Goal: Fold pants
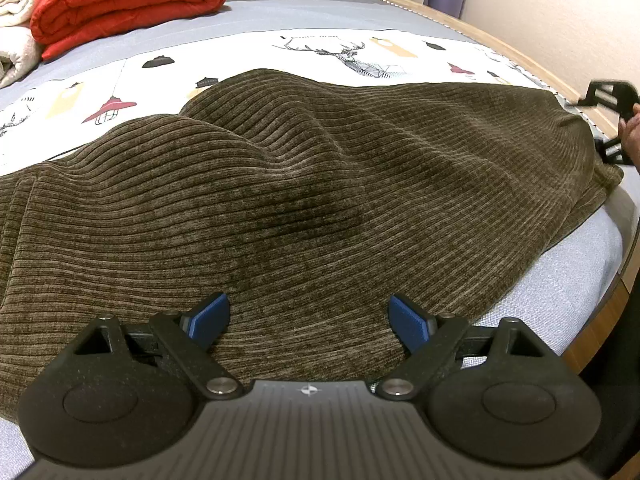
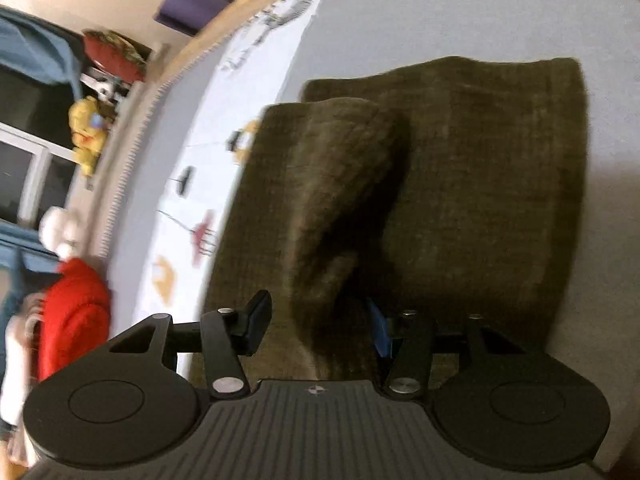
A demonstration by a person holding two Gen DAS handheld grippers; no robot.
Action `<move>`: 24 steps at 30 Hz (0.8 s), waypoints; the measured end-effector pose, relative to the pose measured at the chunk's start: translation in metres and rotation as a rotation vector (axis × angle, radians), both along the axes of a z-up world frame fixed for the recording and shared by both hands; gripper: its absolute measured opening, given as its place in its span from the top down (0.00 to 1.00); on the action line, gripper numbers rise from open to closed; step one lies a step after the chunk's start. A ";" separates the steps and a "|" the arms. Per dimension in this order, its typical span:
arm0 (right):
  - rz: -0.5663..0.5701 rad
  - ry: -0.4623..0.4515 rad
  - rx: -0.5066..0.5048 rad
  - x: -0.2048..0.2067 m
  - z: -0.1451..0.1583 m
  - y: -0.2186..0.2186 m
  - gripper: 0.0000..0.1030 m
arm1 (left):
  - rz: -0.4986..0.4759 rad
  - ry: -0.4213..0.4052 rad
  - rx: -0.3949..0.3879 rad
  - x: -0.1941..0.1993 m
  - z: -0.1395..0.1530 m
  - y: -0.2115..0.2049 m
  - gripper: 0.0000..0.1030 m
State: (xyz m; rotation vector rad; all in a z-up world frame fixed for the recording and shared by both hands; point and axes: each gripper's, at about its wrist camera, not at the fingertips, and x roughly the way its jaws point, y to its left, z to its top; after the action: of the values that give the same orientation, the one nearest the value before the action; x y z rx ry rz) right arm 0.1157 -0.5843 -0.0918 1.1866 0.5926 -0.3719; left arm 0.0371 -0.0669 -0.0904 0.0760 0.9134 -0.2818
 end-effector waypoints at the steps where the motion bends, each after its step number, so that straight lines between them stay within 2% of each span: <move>1: -0.003 -0.046 -0.009 -0.001 0.005 0.000 0.47 | 0.000 0.000 0.000 0.000 0.000 0.000 0.13; 3: -0.004 -0.089 -0.031 -0.003 0.012 0.000 0.47 | 0.001 0.000 0.001 0.000 0.000 0.000 0.13; 6: -0.020 -0.089 -0.022 -0.005 0.010 -0.002 0.47 | 0.001 0.000 0.000 0.000 0.000 0.000 0.13; 10: -0.104 -0.108 -0.005 -0.016 0.008 -0.012 0.47 | 0.000 0.000 0.000 0.000 0.000 0.000 0.12; 14: -0.132 -0.063 0.014 -0.017 0.000 -0.015 0.48 | 0.001 0.000 0.000 0.000 0.000 0.000 0.12; 16: -0.137 -0.039 0.003 -0.016 -0.002 -0.014 0.58 | 0.001 0.000 0.000 0.000 0.000 0.000 0.12; 18: -0.144 -0.011 -0.001 -0.016 -0.005 -0.015 0.78 | 0.001 0.000 0.000 0.000 0.000 0.000 0.12; 24: -0.135 0.028 -0.054 -0.024 -0.004 -0.014 0.88 | 0.002 0.000 0.000 0.000 0.000 0.001 0.12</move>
State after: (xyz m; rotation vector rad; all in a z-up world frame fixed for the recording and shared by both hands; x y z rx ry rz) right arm 0.0918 -0.5983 -0.0960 1.1739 0.5248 -0.5163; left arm 0.0370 -0.0664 -0.0904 0.0752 0.9132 -0.2800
